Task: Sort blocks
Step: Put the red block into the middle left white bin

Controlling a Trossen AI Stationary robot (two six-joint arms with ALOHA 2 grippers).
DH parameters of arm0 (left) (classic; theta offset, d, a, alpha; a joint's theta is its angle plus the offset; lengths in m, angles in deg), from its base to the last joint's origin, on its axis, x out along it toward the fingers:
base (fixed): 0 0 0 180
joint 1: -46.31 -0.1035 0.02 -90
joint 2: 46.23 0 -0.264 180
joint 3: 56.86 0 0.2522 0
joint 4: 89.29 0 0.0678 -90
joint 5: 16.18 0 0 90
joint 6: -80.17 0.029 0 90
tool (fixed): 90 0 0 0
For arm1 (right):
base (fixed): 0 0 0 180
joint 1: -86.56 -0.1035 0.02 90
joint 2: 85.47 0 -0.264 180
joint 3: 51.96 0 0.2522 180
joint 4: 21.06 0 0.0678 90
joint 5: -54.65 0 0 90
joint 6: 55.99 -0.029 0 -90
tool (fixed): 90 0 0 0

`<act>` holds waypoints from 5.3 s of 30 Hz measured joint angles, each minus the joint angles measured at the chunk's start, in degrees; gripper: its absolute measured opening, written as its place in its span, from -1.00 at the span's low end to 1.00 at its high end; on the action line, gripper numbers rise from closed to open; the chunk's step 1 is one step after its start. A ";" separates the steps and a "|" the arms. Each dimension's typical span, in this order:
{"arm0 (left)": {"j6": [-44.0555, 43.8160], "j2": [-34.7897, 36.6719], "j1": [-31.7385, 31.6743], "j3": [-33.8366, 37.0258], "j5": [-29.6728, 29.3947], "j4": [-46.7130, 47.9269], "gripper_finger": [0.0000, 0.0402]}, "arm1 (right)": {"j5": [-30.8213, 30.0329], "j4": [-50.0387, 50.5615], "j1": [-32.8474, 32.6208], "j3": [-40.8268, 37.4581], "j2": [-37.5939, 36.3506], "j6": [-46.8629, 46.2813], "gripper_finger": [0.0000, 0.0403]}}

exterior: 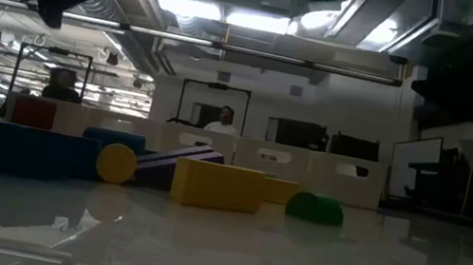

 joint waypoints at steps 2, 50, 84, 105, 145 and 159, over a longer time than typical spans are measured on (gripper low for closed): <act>2.23 -0.02 -0.36 -0.29 0.31 -2.18 -0.14 | -0.80 -0.78 0.00 0.01 -0.01 -0.96 0.02; -13.36 -53.77 -0.55 -34.93 17.58 43.42 -0.14 | -2.42 -7.55 -0.01 0.01 0.00 -2.71 0.02; -17.86 -60.97 -0.57 -34.93 20.05 59.36 -0.05 | -2.44 -7.35 -0.01 -0.01 0.00 -2.71 0.02; -18.30 -61.46 -0.57 -34.93 19.28 58.97 0.11 | -2.44 -7.35 -0.01 0.00 0.00 -2.71 0.02; -54.88 -61.46 -0.57 -37.38 14.33 63.78 0.11 | -2.46 -7.16 0.01 0.00 0.00 -2.71 0.02; -55.73 -68.93 -2.23 -37.38 13.66 62.14 0.11 | -2.46 -7.18 0.00 0.01 -0.02 -2.71 0.02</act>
